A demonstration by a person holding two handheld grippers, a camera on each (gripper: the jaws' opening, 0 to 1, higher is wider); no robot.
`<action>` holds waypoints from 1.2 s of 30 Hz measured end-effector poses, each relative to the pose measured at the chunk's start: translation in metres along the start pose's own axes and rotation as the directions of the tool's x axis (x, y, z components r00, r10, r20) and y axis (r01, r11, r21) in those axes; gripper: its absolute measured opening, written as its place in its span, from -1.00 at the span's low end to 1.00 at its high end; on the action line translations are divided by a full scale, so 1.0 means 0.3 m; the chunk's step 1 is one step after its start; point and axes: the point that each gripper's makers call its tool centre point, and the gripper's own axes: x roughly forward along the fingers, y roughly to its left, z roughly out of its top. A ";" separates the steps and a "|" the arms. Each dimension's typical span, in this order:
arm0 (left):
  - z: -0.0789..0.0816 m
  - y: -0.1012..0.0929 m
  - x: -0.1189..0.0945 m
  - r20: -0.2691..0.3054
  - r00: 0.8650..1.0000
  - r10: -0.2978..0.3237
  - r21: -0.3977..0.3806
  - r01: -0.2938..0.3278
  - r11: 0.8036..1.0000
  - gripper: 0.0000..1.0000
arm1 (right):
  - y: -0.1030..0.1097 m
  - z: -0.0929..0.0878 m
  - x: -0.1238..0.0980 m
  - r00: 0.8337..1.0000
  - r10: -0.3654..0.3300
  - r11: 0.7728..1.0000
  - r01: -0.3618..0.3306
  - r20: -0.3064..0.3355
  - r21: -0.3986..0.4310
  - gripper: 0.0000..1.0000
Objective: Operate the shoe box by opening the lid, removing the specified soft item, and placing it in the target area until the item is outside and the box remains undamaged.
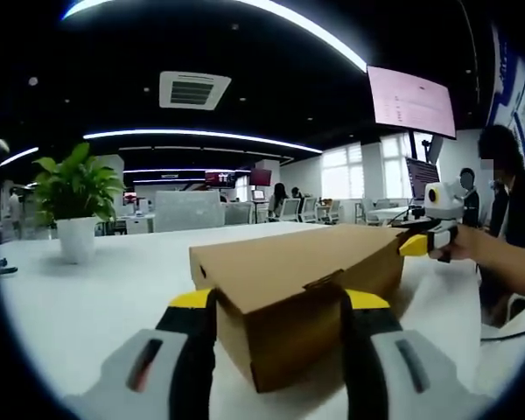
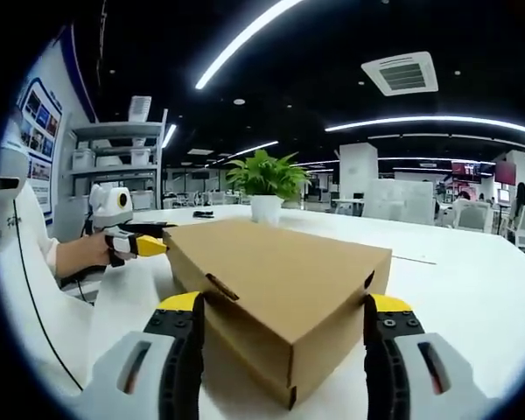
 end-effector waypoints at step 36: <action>-0.018 -0.021 -0.047 0.005 1.000 -0.028 0.033 0.028 0.999 0.14 | 0.069 -0.007 -0.036 1.000 -0.024 1.000 0.024 0.018 0.004 0.53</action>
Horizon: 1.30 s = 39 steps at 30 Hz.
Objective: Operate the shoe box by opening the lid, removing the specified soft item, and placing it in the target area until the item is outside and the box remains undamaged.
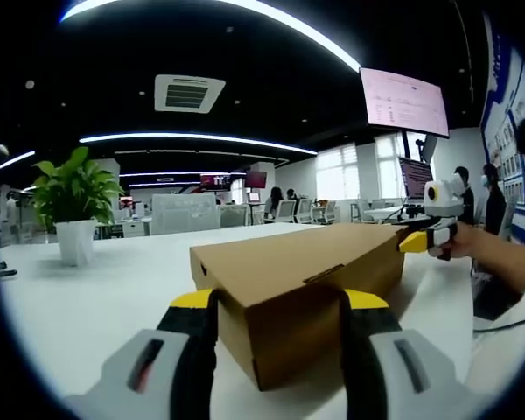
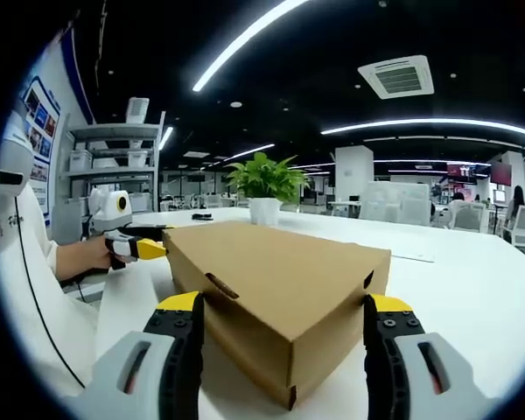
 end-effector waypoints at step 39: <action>0.123 0.010 -0.139 0.002 0.999 -0.046 0.211 0.045 0.976 0.00 | 0.134 0.065 -0.077 0.992 0.121 0.944 -0.128 -0.042 -0.304 0.53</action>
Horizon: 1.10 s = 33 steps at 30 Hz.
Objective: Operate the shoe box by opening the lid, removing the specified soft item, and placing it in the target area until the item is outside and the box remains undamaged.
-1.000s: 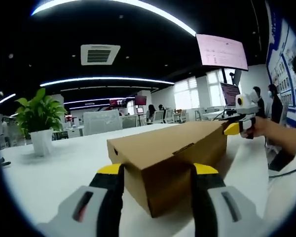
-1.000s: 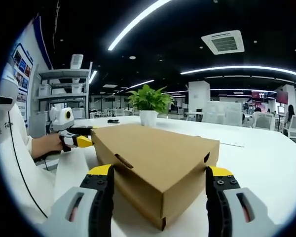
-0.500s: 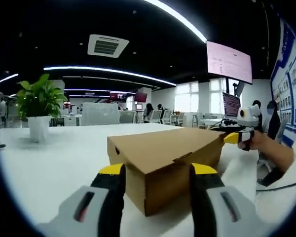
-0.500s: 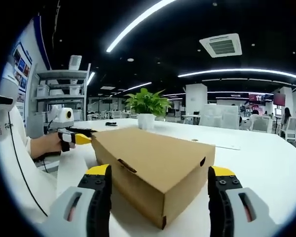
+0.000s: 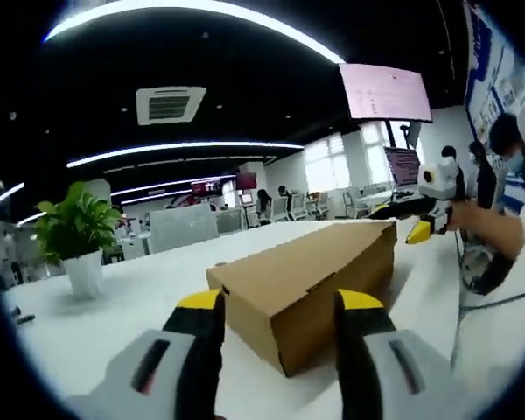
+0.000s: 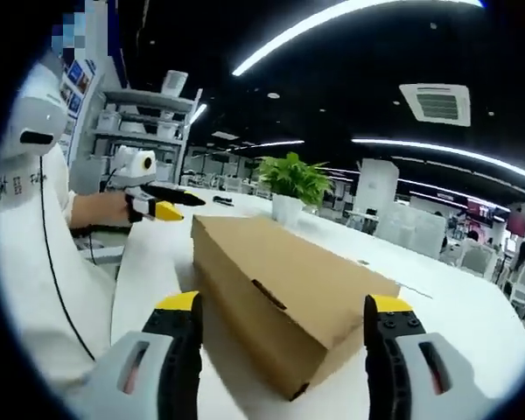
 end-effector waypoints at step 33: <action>0.063 -0.076 -0.027 0.007 0.997 -0.075 0.250 0.071 0.966 0.09 | 0.040 0.107 -0.068 0.996 0.027 0.988 -0.014 0.083 -0.154 0.25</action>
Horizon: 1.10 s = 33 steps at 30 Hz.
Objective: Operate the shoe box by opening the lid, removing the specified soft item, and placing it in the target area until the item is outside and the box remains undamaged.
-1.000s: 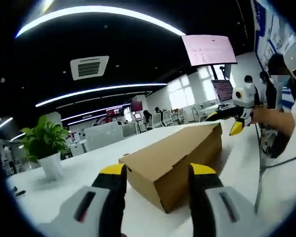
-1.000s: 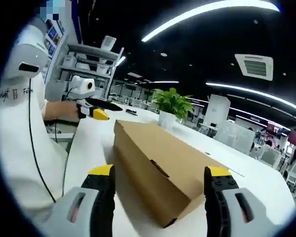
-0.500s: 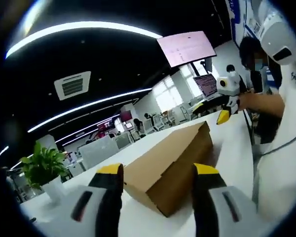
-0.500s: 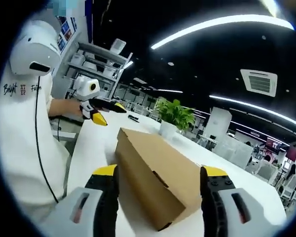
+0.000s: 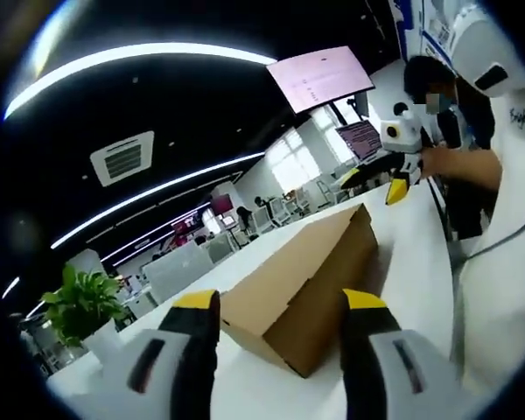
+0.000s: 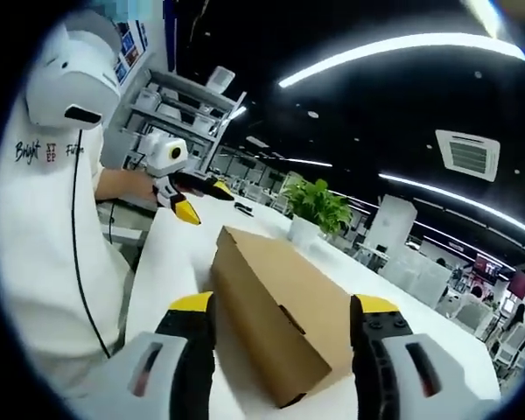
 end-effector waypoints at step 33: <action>-0.038 -0.037 0.040 -0.008 1.000 0.012 0.257 -0.009 0.966 0.03 | 0.001 -0.075 0.029 0.987 -0.063 0.972 0.026 -0.148 -0.236 0.04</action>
